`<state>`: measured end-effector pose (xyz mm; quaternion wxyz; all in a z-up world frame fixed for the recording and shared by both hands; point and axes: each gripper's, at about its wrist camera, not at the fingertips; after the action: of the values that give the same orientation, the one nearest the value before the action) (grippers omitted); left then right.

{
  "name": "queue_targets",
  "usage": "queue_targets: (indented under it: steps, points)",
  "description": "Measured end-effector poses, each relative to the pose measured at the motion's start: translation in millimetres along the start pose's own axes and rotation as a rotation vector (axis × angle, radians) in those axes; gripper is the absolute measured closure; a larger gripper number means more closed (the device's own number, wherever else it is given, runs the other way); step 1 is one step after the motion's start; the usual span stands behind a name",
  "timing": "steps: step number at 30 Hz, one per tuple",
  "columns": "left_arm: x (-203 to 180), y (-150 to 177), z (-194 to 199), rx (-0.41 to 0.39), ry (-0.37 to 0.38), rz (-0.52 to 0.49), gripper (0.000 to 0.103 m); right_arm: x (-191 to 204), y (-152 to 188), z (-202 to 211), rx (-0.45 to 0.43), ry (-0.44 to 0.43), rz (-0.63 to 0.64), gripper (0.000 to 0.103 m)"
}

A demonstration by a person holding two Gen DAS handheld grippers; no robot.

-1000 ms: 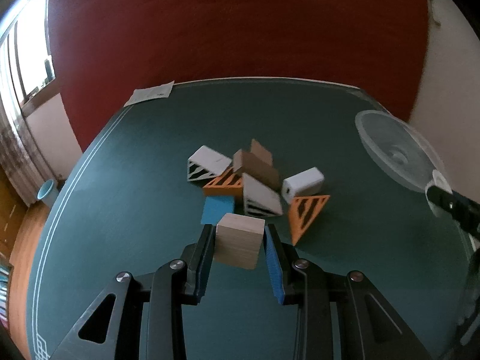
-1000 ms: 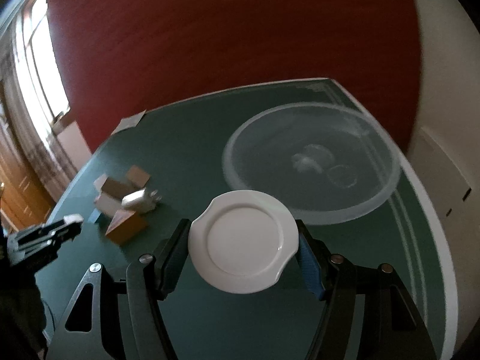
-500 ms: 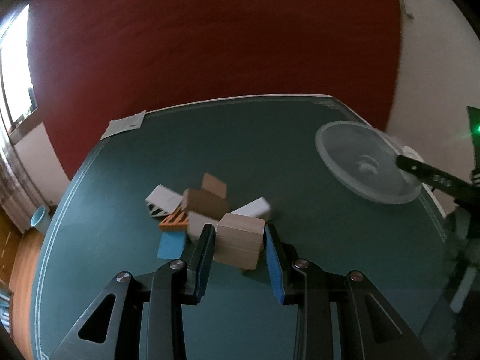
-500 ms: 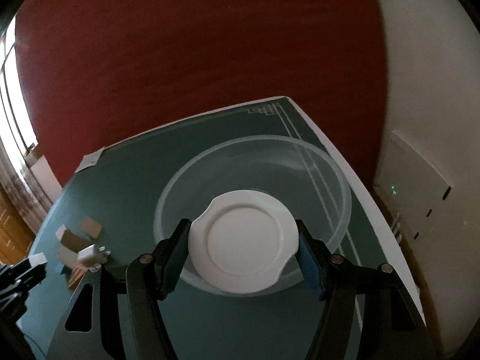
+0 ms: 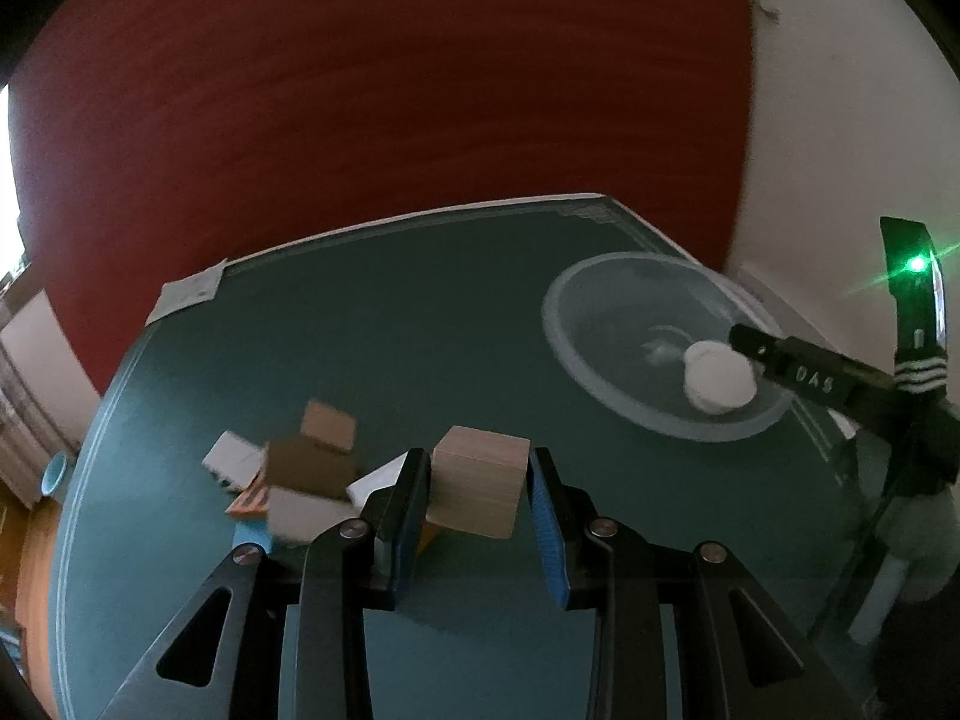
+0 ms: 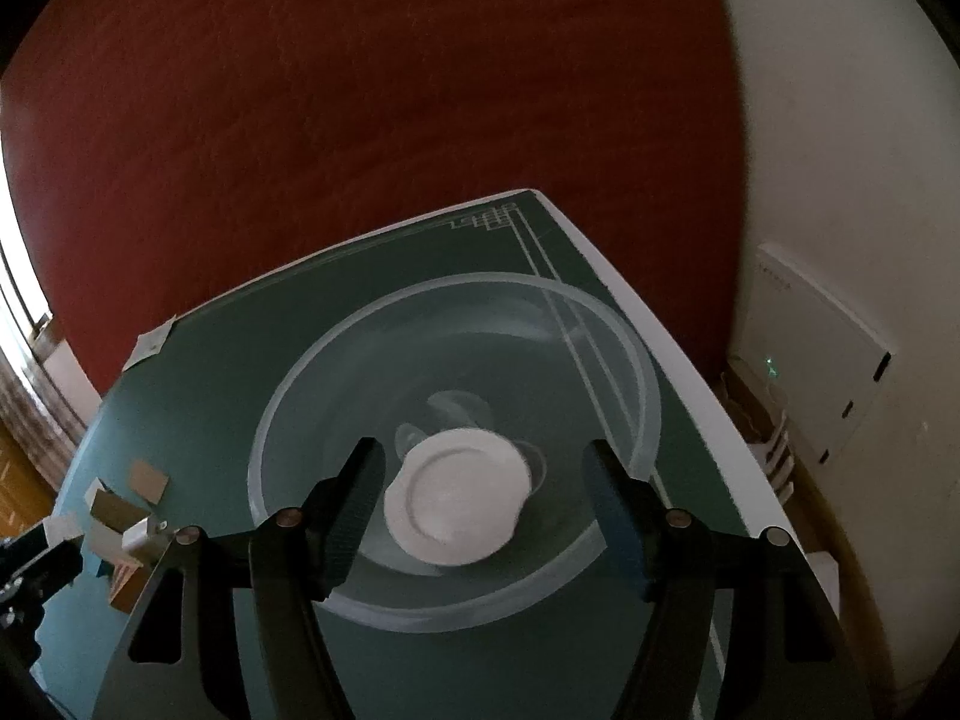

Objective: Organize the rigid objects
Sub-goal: 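Carry the plate into the clear bowl and open the right tool while the left tool carries the cube, then lower the wooden cube into the clear bowl and open the left tool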

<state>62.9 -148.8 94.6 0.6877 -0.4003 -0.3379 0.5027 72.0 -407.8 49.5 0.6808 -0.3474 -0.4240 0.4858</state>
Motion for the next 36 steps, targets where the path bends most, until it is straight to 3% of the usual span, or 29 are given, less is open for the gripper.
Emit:
queue_targets:
  steps: [19, 33, 34, 36]
  points:
    - [-54.4, -27.9, -74.8, 0.030, 0.077, -0.001, 0.068, -23.6, 4.9, 0.4, -0.024, 0.132, -0.016, 0.033]
    - [-67.8, -33.5, -93.4, 0.032, 0.107, -0.002, 0.068, -30.1, 3.1, 2.2, -0.053, 0.166, -0.012, 0.033]
    - [-67.7, -34.0, -94.2, 0.031, 0.108, 0.003, 0.066, -30.6, 3.1, 3.3, -0.057, 0.168, -0.010, 0.033]
    - [-66.8, -34.3, -98.8, 0.038, 0.111, 0.020, 0.052, -31.7, 3.5, 4.5, -0.061, 0.170, -0.011, 0.033]
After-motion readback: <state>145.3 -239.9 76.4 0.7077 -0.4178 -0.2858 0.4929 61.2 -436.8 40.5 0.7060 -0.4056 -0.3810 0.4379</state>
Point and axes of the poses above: each gripper's, at about its wrist camera, not at the fingertips, and z roughly against the way its jaws point, x to its left, y to its underside, and after that the axes turned 15 degrees about -x, right-handed
